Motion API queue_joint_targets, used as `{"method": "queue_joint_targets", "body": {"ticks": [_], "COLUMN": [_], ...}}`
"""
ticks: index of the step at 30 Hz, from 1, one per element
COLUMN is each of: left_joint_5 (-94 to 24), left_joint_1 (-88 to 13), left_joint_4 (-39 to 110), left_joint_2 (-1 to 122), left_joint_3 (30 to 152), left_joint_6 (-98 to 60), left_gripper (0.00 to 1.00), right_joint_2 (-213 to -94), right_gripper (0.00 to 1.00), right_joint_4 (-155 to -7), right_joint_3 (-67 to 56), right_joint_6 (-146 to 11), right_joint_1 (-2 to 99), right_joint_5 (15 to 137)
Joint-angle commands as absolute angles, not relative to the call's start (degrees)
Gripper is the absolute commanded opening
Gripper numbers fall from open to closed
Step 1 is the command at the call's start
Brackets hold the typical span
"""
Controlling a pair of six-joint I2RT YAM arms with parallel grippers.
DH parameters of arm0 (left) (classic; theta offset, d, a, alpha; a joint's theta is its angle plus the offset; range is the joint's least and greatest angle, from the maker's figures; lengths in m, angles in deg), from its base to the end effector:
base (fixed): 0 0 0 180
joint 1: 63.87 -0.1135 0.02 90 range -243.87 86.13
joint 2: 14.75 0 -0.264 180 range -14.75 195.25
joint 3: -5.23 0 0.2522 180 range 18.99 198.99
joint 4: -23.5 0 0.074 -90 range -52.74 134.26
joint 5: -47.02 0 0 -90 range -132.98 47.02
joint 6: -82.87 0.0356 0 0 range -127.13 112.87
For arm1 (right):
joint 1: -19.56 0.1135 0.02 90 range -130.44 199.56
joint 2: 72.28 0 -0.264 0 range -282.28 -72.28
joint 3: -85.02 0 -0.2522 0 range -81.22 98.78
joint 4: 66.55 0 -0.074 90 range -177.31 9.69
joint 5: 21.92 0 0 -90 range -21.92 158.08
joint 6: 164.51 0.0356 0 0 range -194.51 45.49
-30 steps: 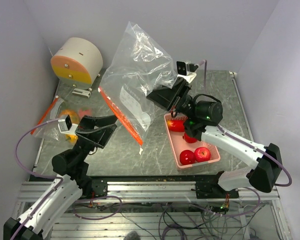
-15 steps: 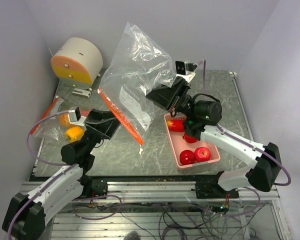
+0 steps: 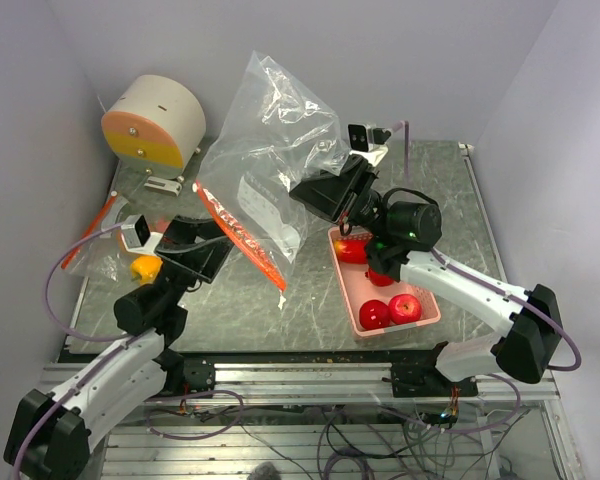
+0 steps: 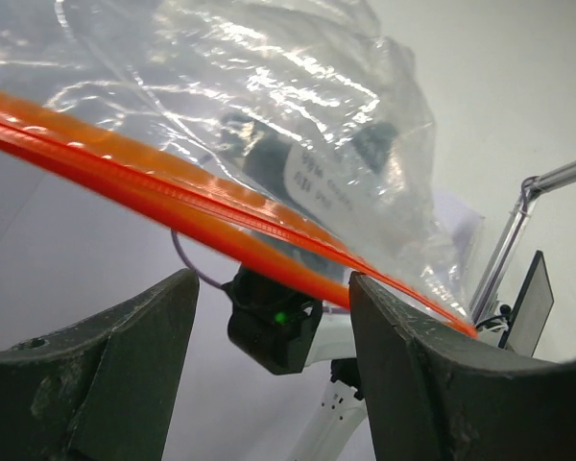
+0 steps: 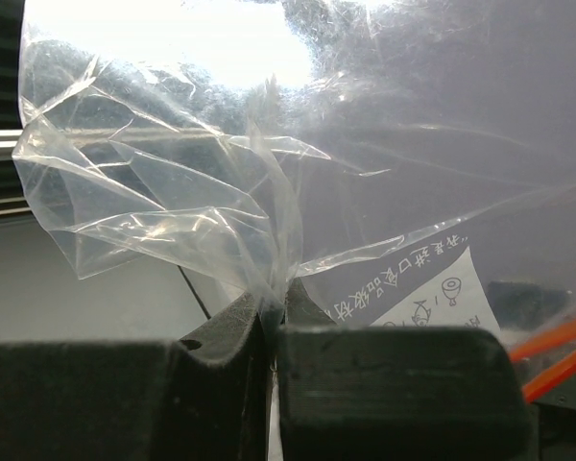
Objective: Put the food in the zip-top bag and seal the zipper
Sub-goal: Open the zipper of the food storage bag at the center of the board.
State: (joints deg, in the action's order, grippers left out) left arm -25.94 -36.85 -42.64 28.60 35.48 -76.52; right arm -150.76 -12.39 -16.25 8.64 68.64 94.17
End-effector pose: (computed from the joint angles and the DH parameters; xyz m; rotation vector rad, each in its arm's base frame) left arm 0.1188 -0.0723 0.3239 0.0413 0.7986 -1.7006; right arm 0.1723 0.2227 0.4595 -0.3120 0.9171 2.3111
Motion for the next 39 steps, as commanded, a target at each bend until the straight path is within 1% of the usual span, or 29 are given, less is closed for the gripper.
{"method": "queue_joint_targets", "body": {"ticks": [1,8,11,13,17,19,20,21,23,26,27,29,31,32,33,36,39], "left_joint_5": [-23.6,-24.4,-25.0,-25.4,-24.4,-24.4,-24.5,-24.6,-24.0,-22.1,-21.5,-20.0,-17.9,-17.2,-16.8,-20.3,-28.1], "left_joint_1": [-37.2,-37.2,-37.2,-37.2,-37.2,-37.2,-37.2,-37.2,-37.2,-37.2,-37.3,-37.2,-37.2,-37.2,-37.2,-37.2,-37.2], "left_joint_4": [-50.5,-50.3,-52.2,-52.6,-51.6,-52.7,-53.9,-55.1,-57.6,-59.1,-57.4,-52.8,-44.7,-38.4,-30.6,-2.2,25.8], "left_joint_2": [28.3,30.4,32.0,32.8,34.2,34.9,35.2,35.6,36.1,35.9,35.3,33.0,29.4,27.0,24.6,16.8,13.5], "left_joint_3": [38.4,38.9,39.6,40.7,44.3,45.2,45.3,45.3,45.1,44.7,44.7,44.4,44.7,45.1,45.6,50.0,58.0], "left_joint_6": [-76.7,-76.6,-76.8,-76.5,-75.8,-76.2,-76.5,-76.9,-77.6,-78.5,-78.6,-77.2,-73.9,-71.4,-68.5,-57.5,-44.8], "left_gripper": [0.75,0.74,0.75,0.77,0.77,0.76,0.74,0.7,0.51,0.13,0.08,0.07,0.07,0.07,0.07,0.07,0.07], "right_joint_2": [-150.5,-150.9,-150.4,-150.1,-149.4,-149.1,-148.7,-148.3,-147.0,-143.3,-141.5,-137.0,-131.4,-128.7,-126.2,-120.0,-119.3], "right_gripper": [0.0,0.0,0.0,0.0,0.0,0.0,0.0,0.0,0.0,0.01,0.09,0.25,0.41,0.49,0.54,0.57,0.6], "right_joint_4": [-10.7,-10.3,-10.4,-10.3,-9.2,-9.1,-9.2,-9.4,-11.3,-18.2,-21.8,-30.6,-41.5,-49.3,-54.8,-69.7,-79.1], "right_joint_3": [-17.0,-17.5,-18.9,-20.4,-24.9,-27.2,-28.1,-29.0,-30.7,-33.2,-34.0,-35.2,-35.4,-35.0,-34.3,-31.1,-27.1], "right_joint_6": [8.6,9.2,9.2,9.6,11.0,11.2,11.2,11.0,9.8,5.3,3.0,-2.7,-10.2,-13.9,-17.6,-27.3,-35.5], "right_joint_1": [68.4,68.4,68.3,68.4,68.3,68.3,68.3,68.2,68.0,66.9,66.4,65.6,65.4,65.4,65.4,65.6,65.7], "right_joint_5": [93.6,93.9,93.8,93.7,93.3,92.9,92.7,92.3,91.4,88.9,87.7,83.9,78.0,74.3,70.9,60.2,57.0]}}
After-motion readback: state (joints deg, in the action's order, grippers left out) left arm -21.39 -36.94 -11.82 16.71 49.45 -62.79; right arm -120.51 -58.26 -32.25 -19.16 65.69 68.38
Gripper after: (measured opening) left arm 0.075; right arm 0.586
